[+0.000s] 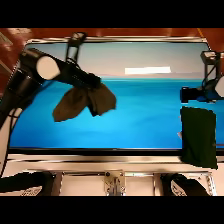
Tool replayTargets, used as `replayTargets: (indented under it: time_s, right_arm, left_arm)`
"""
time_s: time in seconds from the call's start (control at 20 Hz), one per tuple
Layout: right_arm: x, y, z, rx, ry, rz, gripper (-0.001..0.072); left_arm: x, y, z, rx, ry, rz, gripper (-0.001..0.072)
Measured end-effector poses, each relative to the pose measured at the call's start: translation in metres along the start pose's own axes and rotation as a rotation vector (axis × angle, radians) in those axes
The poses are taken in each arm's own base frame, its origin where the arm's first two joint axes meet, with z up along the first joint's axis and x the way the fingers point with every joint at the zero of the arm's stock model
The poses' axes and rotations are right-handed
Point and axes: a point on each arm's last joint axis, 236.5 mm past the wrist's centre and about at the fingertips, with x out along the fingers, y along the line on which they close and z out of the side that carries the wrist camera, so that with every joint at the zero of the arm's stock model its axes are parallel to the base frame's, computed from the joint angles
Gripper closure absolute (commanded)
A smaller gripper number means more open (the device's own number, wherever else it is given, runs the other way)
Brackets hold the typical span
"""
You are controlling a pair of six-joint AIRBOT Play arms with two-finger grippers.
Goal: Fold the shirts.
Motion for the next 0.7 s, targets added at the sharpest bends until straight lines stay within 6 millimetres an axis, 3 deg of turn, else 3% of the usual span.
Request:
replayTargets:
  time_s: [0.15,0.2,0.25,0.3,0.35,0.45,0.5,0.6,0.7]
  right_arm:
    - [-0.029,-0.016,-0.014,-0.022,-0.004,-0.051,0.0015]
    - [-0.035,-0.019,-0.02,-0.026,0.007,-0.06,0.0014]
    - [-0.039,-0.021,-0.026,-0.028,0.025,-0.067,0.0015]
    - [-0.04,-0.023,-0.031,-0.03,0.04,-0.071,0.0015]
    - [-0.039,-0.023,-0.036,-0.035,0.058,-0.073,0.0014]
    - [-0.032,-0.022,-0.043,-0.041,0.098,-0.073,0.0015]
    - [-0.027,-0.022,-0.046,-0.045,0.119,-0.069,0.0015]
    - [-0.009,-0.021,-0.055,-0.013,0.178,-0.032,0.0015]
    - [0.011,-0.017,-0.066,0.061,0.242,0.06,0.0015]
  left_arm:
    - [0.036,-0.084,-0.022,0.042,0.036,-0.143,0.0665]
    - [0.051,-0.106,-0.031,0.045,0.054,-0.182,0.0529]
    - [0.068,-0.123,-0.04,0.04,0.079,-0.213,0.0117]
    - [0.082,-0.133,-0.049,0.028,0.101,-0.234,-0.0002]
    - [0.095,-0.139,-0.055,-0.003,0.126,-0.251,-0.0003]
    - [0.106,-0.131,-0.061,-0.062,0.172,-0.261,0.0]
    - [0.106,-0.116,-0.059,-0.089,0.188,-0.25,0.0]
    - [0.096,-0.074,-0.052,-0.124,0.209,-0.212,0.0]
    - [0.074,-0.019,-0.049,-0.165,0.237,-0.161,0.0]
